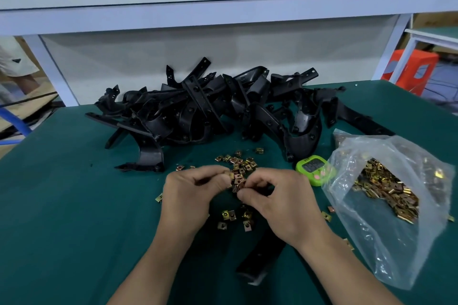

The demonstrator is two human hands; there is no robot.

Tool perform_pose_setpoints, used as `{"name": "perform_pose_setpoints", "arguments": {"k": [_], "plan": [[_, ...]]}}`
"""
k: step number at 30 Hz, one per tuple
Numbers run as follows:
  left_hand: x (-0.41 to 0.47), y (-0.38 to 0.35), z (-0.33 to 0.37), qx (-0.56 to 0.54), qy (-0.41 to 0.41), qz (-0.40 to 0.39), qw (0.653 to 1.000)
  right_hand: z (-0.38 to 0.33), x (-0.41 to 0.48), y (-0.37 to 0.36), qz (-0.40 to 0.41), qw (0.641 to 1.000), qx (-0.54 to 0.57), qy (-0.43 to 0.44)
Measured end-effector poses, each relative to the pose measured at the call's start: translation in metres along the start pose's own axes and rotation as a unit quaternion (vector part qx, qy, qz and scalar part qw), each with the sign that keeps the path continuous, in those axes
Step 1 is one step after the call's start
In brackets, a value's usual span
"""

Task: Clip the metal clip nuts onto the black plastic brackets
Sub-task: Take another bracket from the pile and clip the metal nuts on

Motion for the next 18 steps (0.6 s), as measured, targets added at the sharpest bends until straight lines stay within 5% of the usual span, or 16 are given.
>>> {"name": "perform_pose_setpoints", "arguments": {"k": [5, 14, 18], "plan": [[0.009, 0.007, -0.001, -0.064, 0.063, 0.074, 0.993, -0.005, -0.003, -0.001, 0.021, 0.999, -0.027, 0.008], [0.011, 0.004, -0.005, -0.006, 0.098, 0.067, 0.993, -0.032, -0.010, 0.013, 0.163, 0.965, -0.204, 0.032], [0.010, 0.006, -0.007, 0.012, 0.100, 0.079, 0.992, -0.045, -0.018, 0.017, 0.064, 0.917, -0.364, -0.147]]}}
Point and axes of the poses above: each hand's wrist, its own x-axis towards the middle knuckle, its own y-axis out of the back of the hand, z = x × y, the point moved 1 cm from there along x, towards the middle knuckle, and after that the axes turned 13 degrees about x, right-handed, at the moved point
